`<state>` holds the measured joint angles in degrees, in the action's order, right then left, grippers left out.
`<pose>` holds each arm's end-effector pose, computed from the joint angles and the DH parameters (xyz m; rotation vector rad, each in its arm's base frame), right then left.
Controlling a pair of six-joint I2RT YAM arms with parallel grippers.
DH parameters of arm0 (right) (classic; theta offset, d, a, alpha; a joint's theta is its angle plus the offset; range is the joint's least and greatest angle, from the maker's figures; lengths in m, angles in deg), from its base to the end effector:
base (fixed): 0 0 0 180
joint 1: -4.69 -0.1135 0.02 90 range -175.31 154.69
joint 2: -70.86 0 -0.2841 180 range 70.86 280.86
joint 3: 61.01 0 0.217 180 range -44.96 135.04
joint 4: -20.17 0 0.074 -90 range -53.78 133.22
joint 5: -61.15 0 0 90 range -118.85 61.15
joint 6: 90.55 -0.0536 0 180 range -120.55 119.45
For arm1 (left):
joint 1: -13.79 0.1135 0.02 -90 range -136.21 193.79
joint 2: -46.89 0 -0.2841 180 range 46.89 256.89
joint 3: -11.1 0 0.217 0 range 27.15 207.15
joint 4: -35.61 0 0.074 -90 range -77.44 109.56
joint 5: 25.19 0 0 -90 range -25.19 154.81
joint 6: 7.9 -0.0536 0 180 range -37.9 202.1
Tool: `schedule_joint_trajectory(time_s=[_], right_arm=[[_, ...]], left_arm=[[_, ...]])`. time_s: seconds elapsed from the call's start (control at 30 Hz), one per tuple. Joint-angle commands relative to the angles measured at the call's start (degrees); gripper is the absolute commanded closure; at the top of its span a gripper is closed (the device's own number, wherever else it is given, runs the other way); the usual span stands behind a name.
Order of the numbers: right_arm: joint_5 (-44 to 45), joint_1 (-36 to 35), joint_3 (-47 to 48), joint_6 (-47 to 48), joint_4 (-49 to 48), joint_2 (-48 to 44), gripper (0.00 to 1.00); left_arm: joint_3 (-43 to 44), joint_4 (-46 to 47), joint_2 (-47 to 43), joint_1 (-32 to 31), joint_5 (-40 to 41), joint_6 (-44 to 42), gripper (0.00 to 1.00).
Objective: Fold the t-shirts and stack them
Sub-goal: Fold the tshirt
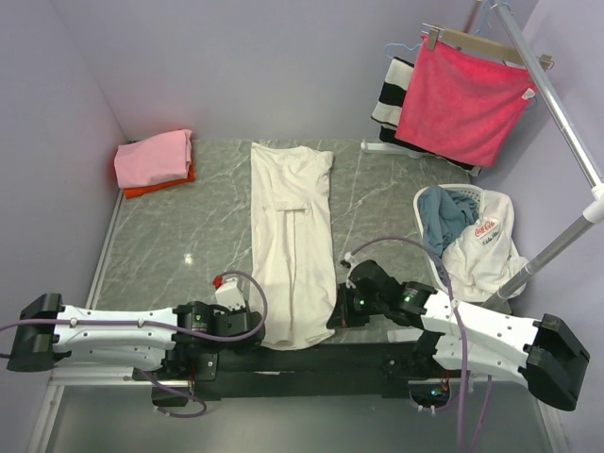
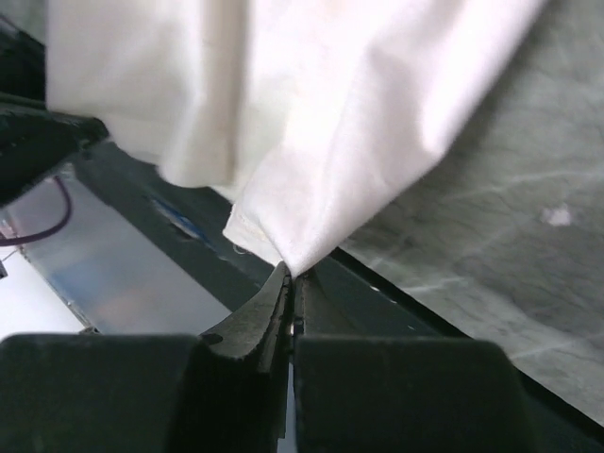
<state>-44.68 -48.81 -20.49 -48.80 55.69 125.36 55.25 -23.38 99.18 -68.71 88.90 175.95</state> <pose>0.0758 0.1270 0.1969 -0.2641 2.7122 1.0176 0.0359 -0.1050 0.1943 -0.3779 2.6400 -0.5205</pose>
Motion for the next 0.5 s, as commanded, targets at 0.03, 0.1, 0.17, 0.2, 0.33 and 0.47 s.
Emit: schedule_joint_trajectory(time_s=[0.03, 0.1, 0.17, 0.2, 0.33, 0.47], right_arm=[[1.24, -0.38, 5.5, 2.98, 0.05, -0.97, 1.0], [2.82, -0.3, 7.52, 4.21, 0.92, -0.62, 1.0], [4.05, 0.05, 10.05, 5.87, 1.36, 0.16, 1.0], [6.15, 0.23, 10.94, 6.41, 2.32, 0.6, 1.0], [8.36, 3.91, 14.9, 9.92, 3.3, 4.2, 1.0], [6.79, 8.65, 17.71, 13.62, 2.16, 8.85, 1.0]], left_arm=[[8.02, -4.96, 1.32, -0.38, 5.78, -2.96, 0.99], [9.77, -6.36, 1.06, -0.38, 8.32, -3.32, 0.99], [11.01, -8.29, 0.62, -0.38, 12.17, -3.05, 0.99], [12.15, -8.91, 0.18, -0.29, 13.59, -2.79, 0.99], [13.91, -9.62, -0.35, 2.06, 18.61, -4.28, 0.99], [14.0, -1.03, -0.26, 9.88, 17.66, -15.69, 0.99]])
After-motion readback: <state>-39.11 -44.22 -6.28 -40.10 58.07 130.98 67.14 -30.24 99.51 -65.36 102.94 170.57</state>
